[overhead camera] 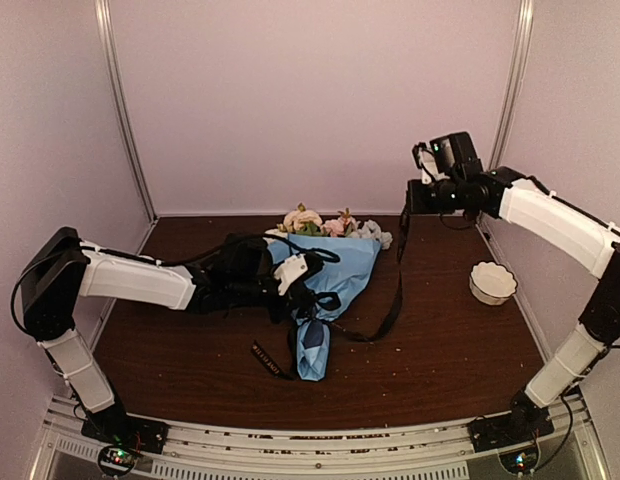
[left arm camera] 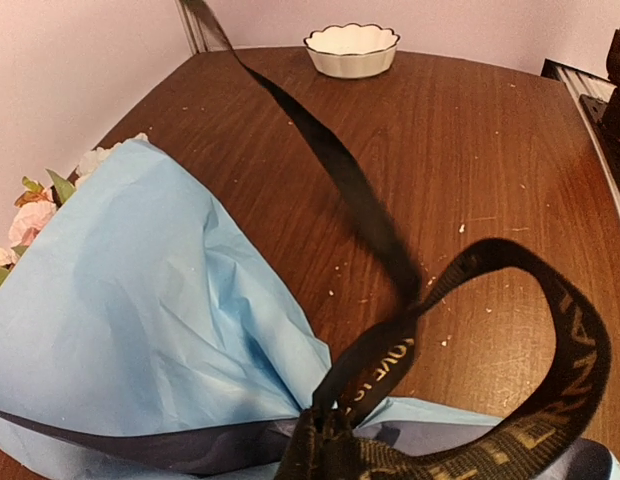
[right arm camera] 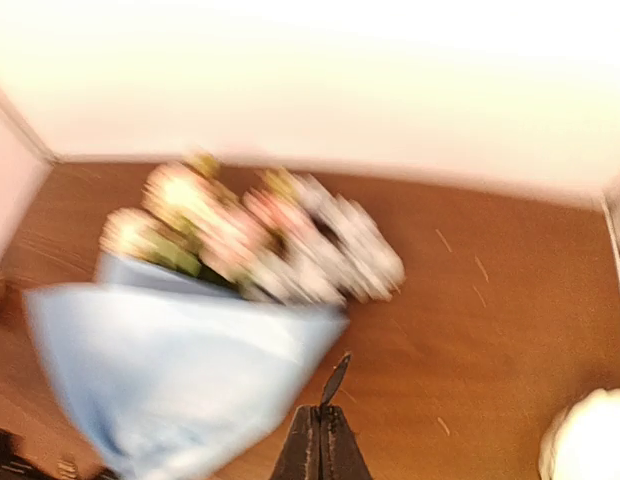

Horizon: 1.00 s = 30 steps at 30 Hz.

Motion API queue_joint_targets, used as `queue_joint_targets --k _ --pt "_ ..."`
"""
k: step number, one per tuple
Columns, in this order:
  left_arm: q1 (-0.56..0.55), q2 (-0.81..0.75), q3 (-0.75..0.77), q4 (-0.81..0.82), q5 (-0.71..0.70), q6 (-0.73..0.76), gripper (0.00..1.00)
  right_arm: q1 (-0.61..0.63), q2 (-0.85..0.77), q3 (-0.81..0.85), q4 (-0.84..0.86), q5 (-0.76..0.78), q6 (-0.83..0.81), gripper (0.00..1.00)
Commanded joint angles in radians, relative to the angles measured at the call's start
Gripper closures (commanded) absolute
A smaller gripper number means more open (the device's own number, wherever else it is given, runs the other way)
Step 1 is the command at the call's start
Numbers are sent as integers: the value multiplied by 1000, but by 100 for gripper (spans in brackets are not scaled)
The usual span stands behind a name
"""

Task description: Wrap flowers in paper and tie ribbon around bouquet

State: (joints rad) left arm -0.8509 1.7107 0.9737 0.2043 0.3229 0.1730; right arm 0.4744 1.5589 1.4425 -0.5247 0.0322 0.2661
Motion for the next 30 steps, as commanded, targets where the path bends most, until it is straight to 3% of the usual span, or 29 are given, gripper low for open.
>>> queue_joint_targets --k 1,8,14,18,23,26,30 --pt "-19 -35 -41 107 22 -26 100 203 133 342 -83 -83 -68 100" --pt "-25 -111 -198 315 37 -93 100 494 464 822 -154 -215 -14 100" --pt "-27 -132 -275 408 54 -138 100 514 530 820 -148 -191 61 100" --pt "-28 -126 -289 439 60 -164 100 494 521 789 -159 -221 57 55" --pt "-27 -117 -286 453 49 -188 100 444 464 763 -216 -282 33 27" --pt "-25 -116 -282 455 50 -197 100 401 357 623 -175 -311 9 18" --pt "-17 -99 -259 435 49 -213 100 391 136 276 -19 -383 -72 22"
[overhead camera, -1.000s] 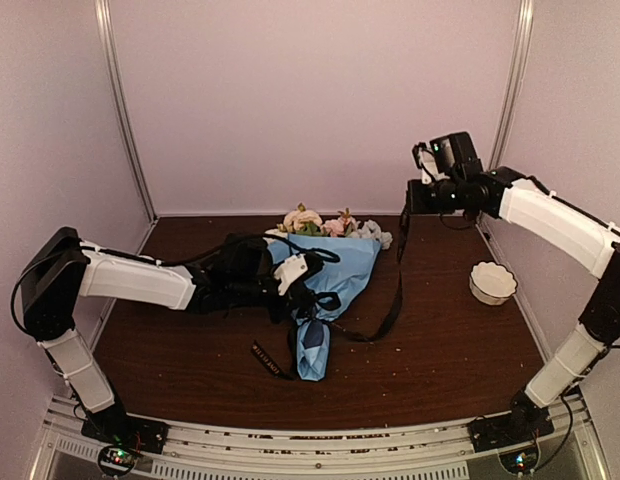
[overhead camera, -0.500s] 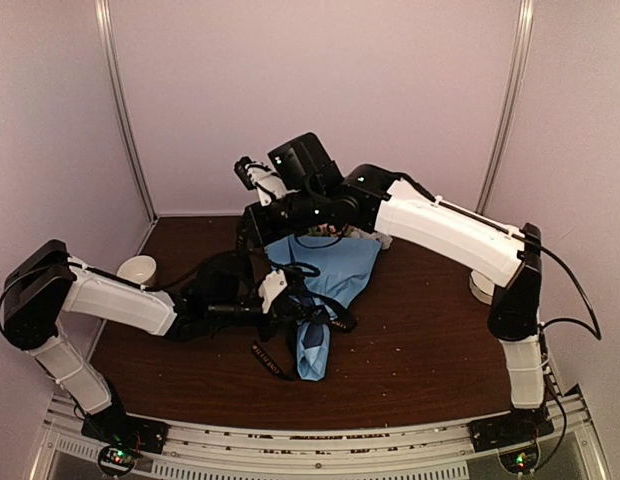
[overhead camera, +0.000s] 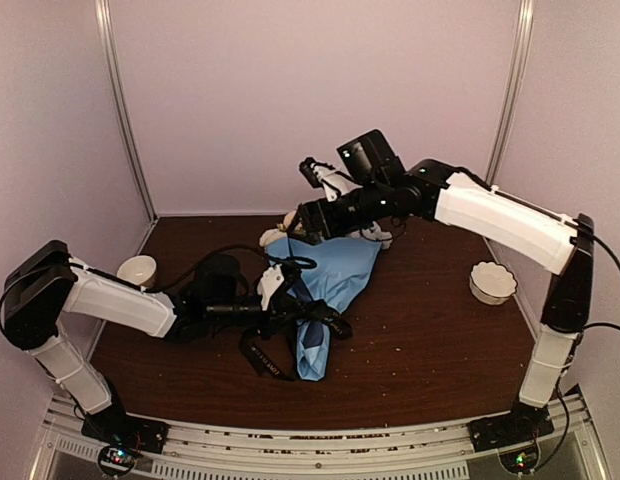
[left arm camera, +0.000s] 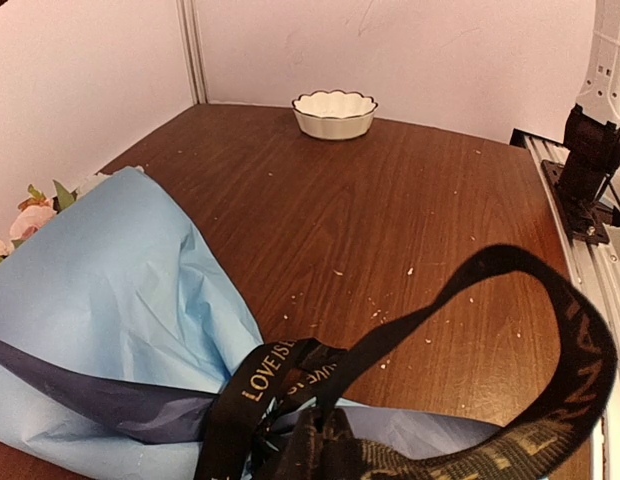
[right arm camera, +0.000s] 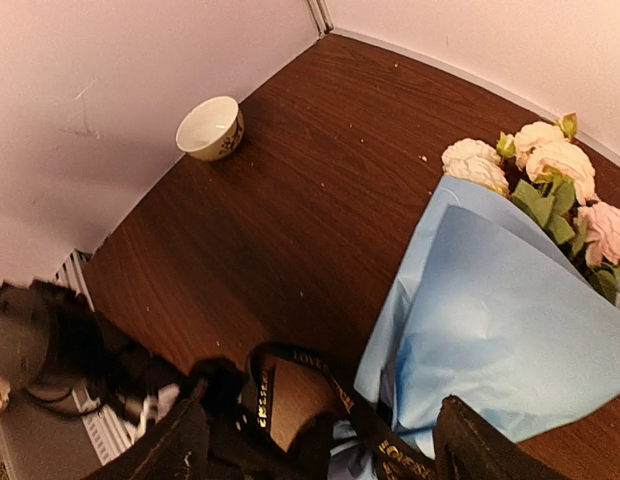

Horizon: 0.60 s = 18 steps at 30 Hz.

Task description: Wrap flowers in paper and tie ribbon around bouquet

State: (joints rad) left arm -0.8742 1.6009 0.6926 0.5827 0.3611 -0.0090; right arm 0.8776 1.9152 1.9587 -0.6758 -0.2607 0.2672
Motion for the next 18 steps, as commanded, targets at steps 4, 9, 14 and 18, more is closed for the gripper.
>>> queue_joint_targets --k 4,9,14,18 --pt "22 24 25 65 15 -56 100 -11 -407 -682 459 -249 -53 27" --pt "27 32 37 52 22 -59 100 8 -470 -880 624 -278 -29 24" --pt "27 37 44 34 22 -59 100 28 -423 -905 646 -239 -22 24" --pt "27 36 46 26 22 -56 100 43 -396 -909 655 -250 -16 29"
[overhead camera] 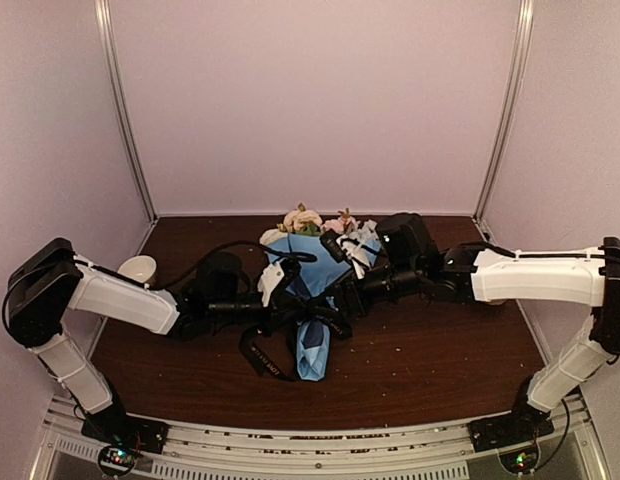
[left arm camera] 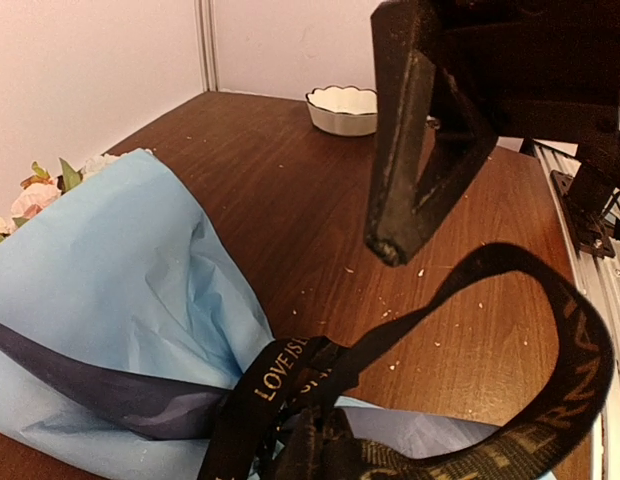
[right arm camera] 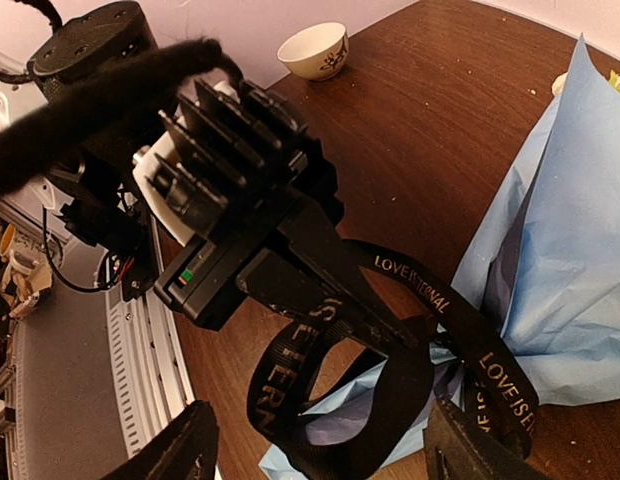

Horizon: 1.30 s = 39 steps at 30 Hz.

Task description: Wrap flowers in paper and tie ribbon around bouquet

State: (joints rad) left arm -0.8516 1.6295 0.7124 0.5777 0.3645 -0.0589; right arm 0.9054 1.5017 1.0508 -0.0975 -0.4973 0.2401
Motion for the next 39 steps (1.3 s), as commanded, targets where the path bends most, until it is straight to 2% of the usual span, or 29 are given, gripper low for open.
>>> queue_joint_targets --k 1,7,9,10,16,19,20,22,24,27,31,34,37,39 --pt "5 7 28 29 19 -5 100 16 20 -1 80 -13 14 33" --pt "6 1 27 16 10 -2 100 15 36 37 -3 29 -3 83" --pt "9 -5 20 13 6 1 100 12 29 38 -19 38 -9 96" --pt "10 -7 18 12 1 1 100 9 27 38 -24 41 -8 100" --pt "15 -13 31 -47 12 20 100 -6 15 41 -43 73 -1 100" --pt "15 -16 43 -100 18 39 94 -16 17 47 -41 76 9 100" --pt "15 -17 41 -107 14 40 90 -20 20 50 -43 75 12 100" --pt "16 -18 41 -121 14 44 72 -24 25 56 -43 74 17 100" --pt "15 -15 53 -159 27 58 58 -26 30 60 -43 75 19 100" --pt "16 -33 87 -289 78 96 41 -30 39 75 -53 85 19 100" --pt "37 -134 69 -413 41 79 34 -37 49 86 -78 97 15 100" --pt "94 -164 67 -551 -62 37 31 -36 55 92 -80 94 11 100" --pt "161 -93 113 -741 -213 -41 27 -37 67 107 -90 94 12 100" --pt "192 -4 151 -853 -255 -66 26 -37 72 113 -95 91 10 100"
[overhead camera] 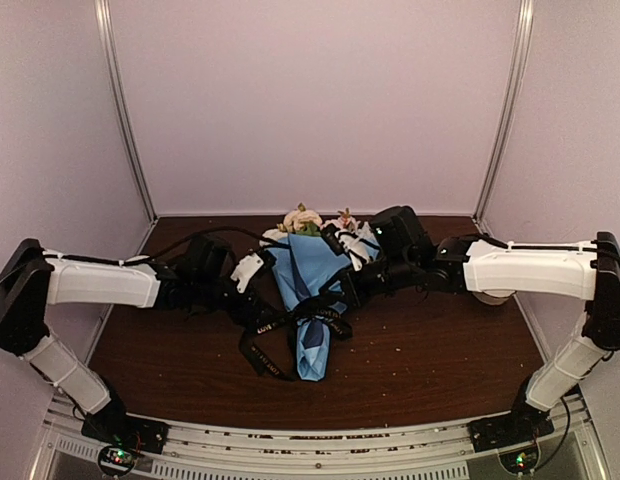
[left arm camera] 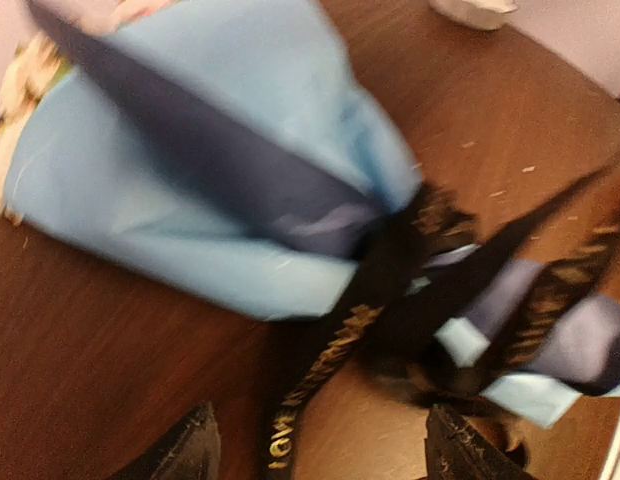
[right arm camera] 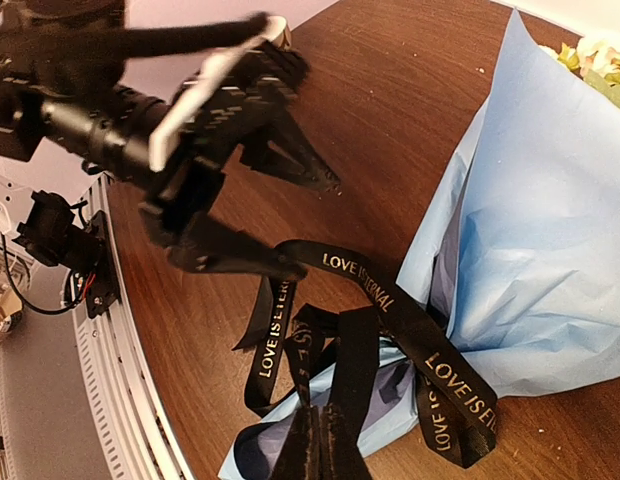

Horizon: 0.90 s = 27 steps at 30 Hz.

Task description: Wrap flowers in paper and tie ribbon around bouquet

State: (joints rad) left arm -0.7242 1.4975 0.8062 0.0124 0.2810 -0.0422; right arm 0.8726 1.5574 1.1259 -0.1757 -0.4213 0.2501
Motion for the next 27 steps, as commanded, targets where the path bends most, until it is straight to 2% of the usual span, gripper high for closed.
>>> queue_joint_targets --k 1,4,6,7,11,12,17,21,23,27 --pt "67 169 67 -317 -179 -86 26 -4 17 38 -16 13 1 100" --pt "68 235 63 -323 -160 -111 27 -5 16 40 -21 13 -1 100" --pt "67 252 56 -322 -137 -122 37 -4 17 44 -29 13 -1 100" --pt "68 251 49 -316 -114 -122 46 -4 18 45 -33 15 0 100" --pt "63 203 7 -307 -80 -118 95 -8 23 50 -42 38 4 100" --pt "58 176 -4 -309 -85 -114 100 -11 28 55 -44 41 8 100" --pt "-50 -86 -47 -321 -144 -50 100 -50 68 105 -79 49 29 100" --pt "-237 -262 -11 -364 -125 85 100 -91 102 155 -100 40 41 100" --pt "-320 -312 12 -373 -90 121 100 -97 117 188 -118 43 29 100" --pt "-379 -324 105 -393 10 162 100 -99 146 260 -168 55 1 100"
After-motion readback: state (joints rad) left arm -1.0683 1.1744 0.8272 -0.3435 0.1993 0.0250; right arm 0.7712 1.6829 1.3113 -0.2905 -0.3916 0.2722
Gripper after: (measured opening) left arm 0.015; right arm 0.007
